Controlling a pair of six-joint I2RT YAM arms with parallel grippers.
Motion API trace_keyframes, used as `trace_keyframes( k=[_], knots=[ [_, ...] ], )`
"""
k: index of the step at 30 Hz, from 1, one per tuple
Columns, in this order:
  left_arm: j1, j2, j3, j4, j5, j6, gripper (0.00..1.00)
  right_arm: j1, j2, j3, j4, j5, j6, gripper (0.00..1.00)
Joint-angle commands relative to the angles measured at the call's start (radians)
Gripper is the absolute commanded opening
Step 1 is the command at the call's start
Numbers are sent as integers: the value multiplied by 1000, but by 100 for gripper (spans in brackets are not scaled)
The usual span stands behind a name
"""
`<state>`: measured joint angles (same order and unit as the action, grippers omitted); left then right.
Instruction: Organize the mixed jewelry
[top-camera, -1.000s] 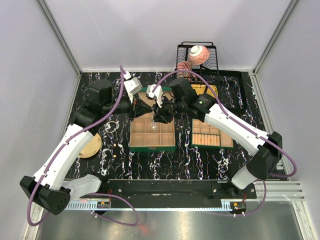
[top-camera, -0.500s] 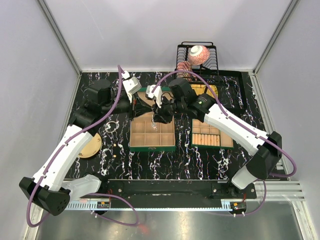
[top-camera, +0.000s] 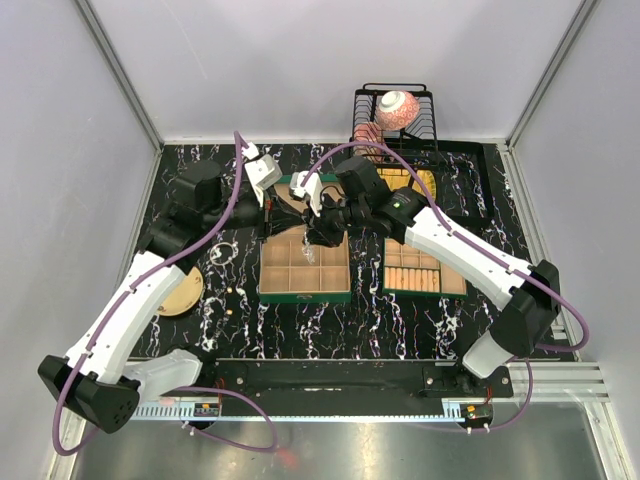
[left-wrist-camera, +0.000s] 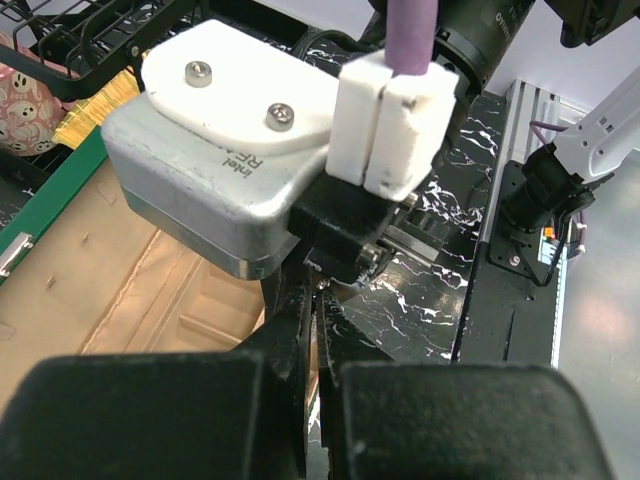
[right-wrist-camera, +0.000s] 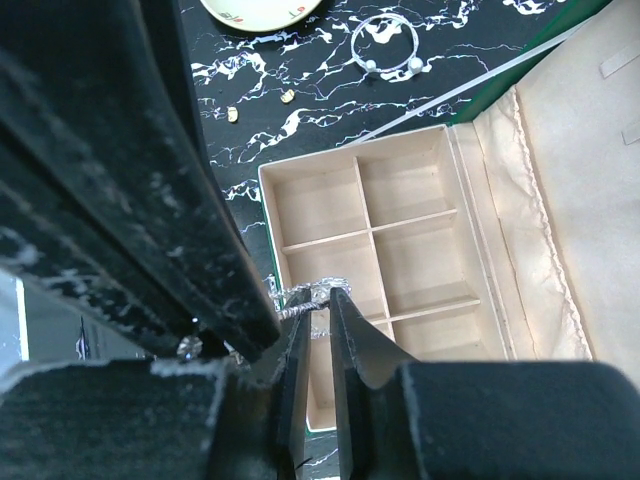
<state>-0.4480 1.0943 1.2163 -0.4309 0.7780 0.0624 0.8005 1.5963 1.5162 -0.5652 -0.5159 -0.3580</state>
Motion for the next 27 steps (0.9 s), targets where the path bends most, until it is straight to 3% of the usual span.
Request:
trace_keyframes(
  k=[1, 27],
  knots=[
    [-6, -22, -9, 60, 30, -19, 0, 14, 5, 29, 34, -6, 1, 19],
    [-12, -25, -24, 103, 40, -50, 0, 23, 25, 44, 36, -15, 4, 15]
  ],
)
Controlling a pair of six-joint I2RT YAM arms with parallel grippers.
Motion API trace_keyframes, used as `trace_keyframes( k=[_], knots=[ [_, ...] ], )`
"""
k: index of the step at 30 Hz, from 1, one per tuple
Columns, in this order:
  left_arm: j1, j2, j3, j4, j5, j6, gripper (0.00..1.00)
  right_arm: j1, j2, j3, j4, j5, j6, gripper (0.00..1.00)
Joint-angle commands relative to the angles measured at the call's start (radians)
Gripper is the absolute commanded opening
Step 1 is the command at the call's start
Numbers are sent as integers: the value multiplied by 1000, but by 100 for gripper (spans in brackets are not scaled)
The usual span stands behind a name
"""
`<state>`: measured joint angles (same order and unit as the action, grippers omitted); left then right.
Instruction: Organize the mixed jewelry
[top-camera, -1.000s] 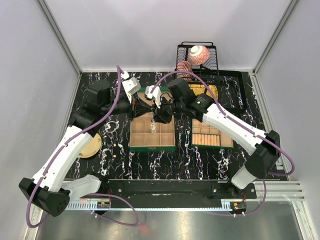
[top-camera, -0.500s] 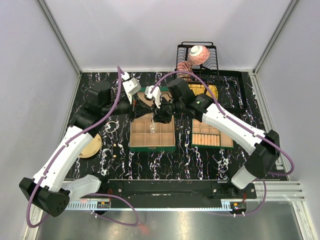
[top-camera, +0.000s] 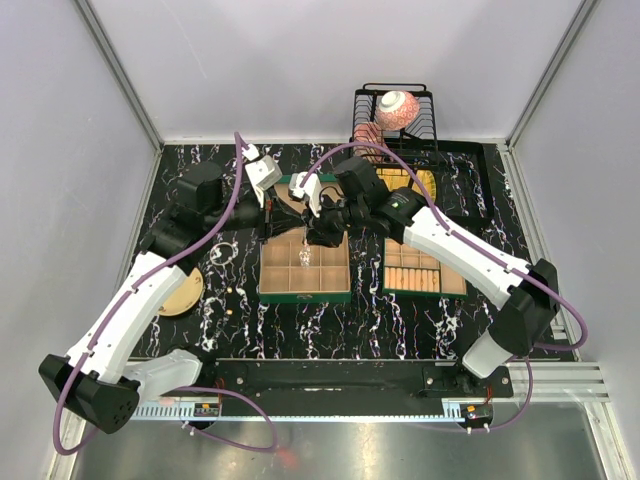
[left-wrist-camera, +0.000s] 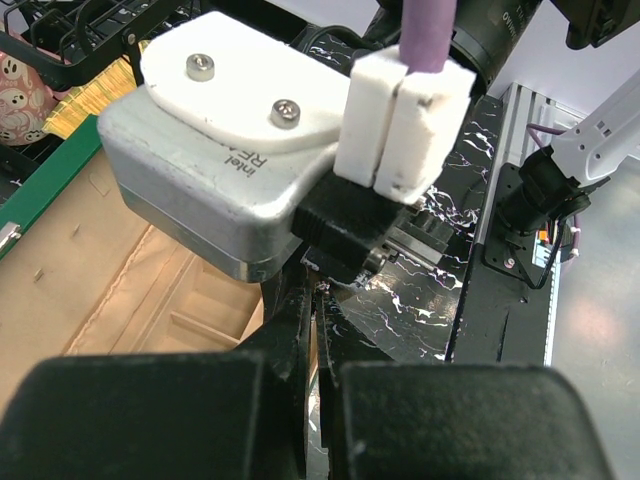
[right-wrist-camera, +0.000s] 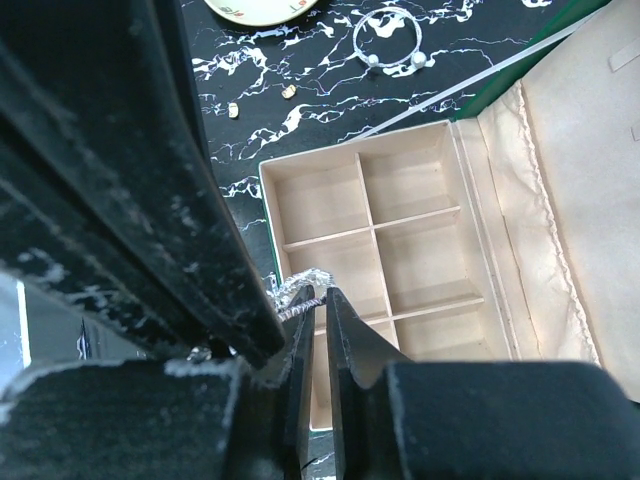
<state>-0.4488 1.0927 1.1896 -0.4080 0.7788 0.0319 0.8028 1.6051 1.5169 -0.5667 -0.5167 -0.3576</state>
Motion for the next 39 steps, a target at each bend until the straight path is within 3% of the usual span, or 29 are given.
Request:
trace_keyframes(
  k=[1, 10, 17, 39],
  knots=[
    [-11, -24, 4, 83, 40, -21, 0, 22, 18, 45, 36, -17, 3, 15],
    [-13, -25, 1, 94, 43, -29, 0, 29, 33, 62, 33, -25, 6, 11],
    [-13, -42, -18, 98, 39, -29, 0, 27, 29, 63, 33, -22, 3, 0],
    [-8, -91, -33, 17, -13, 57, 0, 4, -36, 48, 21, 95, -32, 0]
  ],
)
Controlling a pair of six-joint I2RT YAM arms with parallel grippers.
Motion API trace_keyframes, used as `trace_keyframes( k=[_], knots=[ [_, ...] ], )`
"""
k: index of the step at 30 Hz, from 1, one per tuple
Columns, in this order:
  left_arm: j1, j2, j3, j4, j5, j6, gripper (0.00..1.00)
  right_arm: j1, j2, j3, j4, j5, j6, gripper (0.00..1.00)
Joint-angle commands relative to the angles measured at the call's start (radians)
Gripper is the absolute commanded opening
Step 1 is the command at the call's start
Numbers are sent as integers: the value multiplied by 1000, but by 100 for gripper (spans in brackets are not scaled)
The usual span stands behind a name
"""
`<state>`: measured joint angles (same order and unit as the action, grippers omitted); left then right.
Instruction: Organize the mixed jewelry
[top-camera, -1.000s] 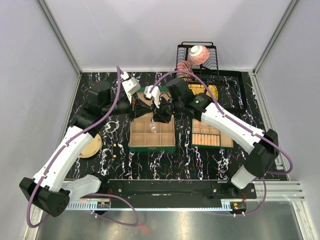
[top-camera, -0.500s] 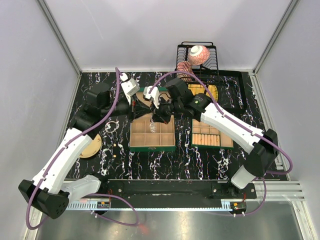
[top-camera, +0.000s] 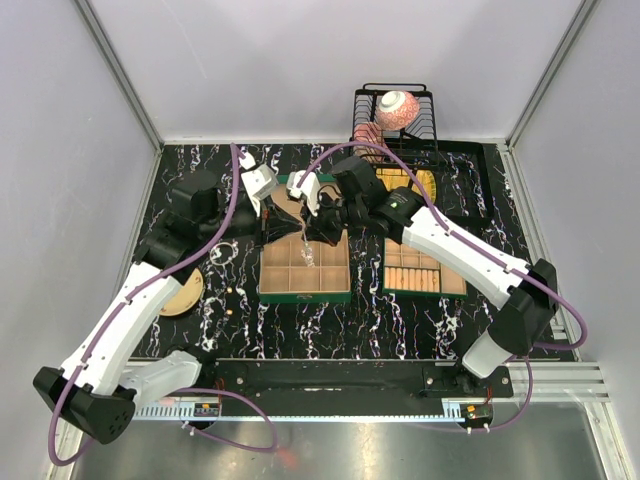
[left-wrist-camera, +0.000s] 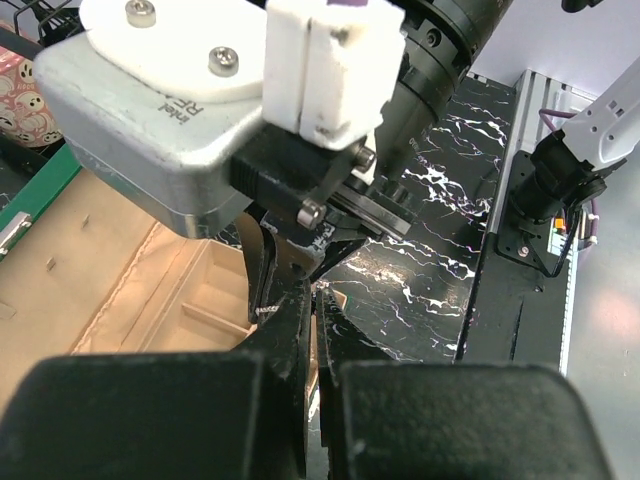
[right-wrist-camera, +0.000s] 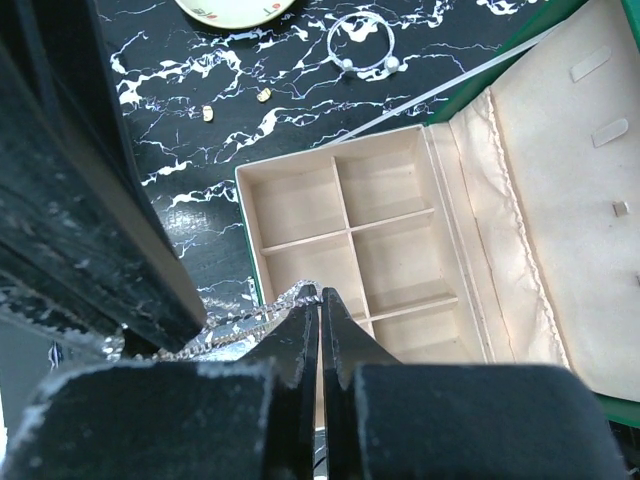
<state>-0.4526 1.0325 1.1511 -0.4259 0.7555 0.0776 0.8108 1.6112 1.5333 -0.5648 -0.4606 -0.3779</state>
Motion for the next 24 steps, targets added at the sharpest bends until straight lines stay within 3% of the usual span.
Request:
trace_keyframes(
  k=[1, 24],
  knots=[
    [-6, -31, 6, 33, 8, 14, 0, -5, -45, 33, 19, 46, -12, 0],
    [-3, 0, -7, -5, -217, 174, 0, -42, -17, 88, -27, 241, -15, 0]
  ],
)
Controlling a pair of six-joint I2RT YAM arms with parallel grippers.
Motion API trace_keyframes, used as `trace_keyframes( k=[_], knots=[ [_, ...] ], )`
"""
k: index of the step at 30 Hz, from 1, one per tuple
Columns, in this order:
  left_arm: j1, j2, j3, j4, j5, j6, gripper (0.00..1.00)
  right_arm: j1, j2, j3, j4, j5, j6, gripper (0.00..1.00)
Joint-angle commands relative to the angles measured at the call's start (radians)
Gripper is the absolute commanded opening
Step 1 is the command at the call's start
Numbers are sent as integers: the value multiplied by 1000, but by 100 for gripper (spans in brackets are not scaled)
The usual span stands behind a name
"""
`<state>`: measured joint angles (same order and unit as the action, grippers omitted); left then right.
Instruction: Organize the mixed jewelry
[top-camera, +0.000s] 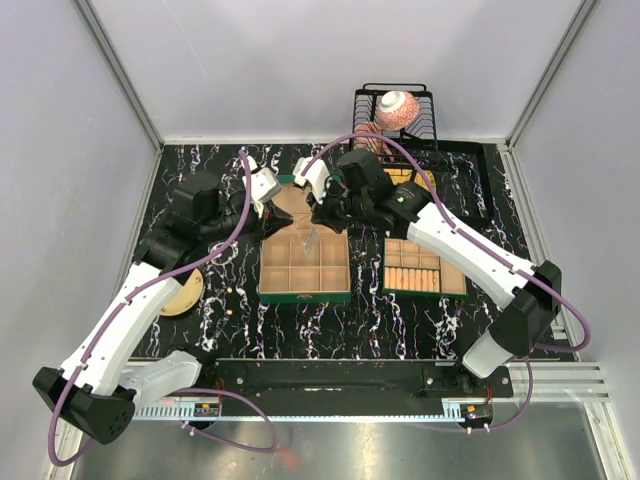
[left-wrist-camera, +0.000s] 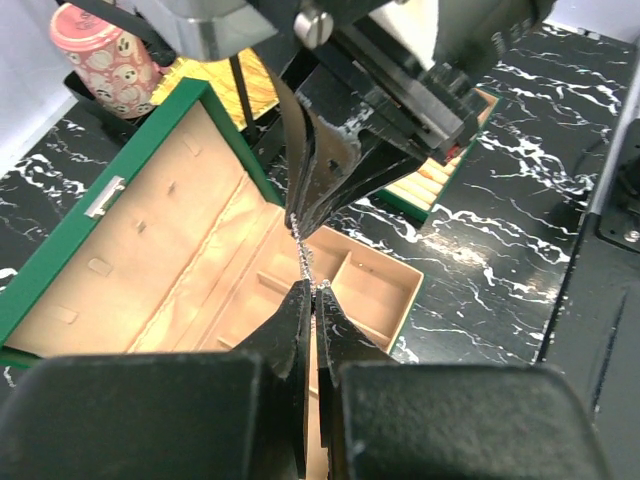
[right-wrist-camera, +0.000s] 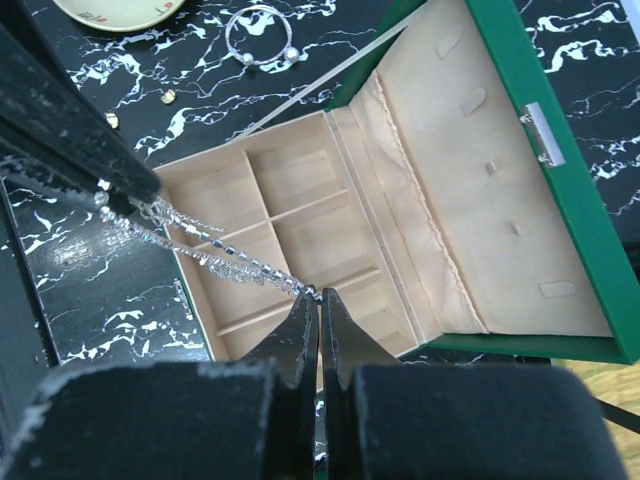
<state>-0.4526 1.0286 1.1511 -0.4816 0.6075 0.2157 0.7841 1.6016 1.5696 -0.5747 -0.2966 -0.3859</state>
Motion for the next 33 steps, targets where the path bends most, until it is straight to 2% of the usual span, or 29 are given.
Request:
trace_keyframes(
  k=[1, 17, 33],
  knots=[
    [-3, 8, -7, 54, -78, 39, 0, -14, -5, 52, -19, 92, -5, 0],
    [-3, 137, -40, 225, -271, 122, 0, -14, 84, 73, 9, 290, 45, 0],
    [0, 246, -50, 374, -341, 154, 0, -20, 173, 133, 73, 415, 64, 0]
  ],
)
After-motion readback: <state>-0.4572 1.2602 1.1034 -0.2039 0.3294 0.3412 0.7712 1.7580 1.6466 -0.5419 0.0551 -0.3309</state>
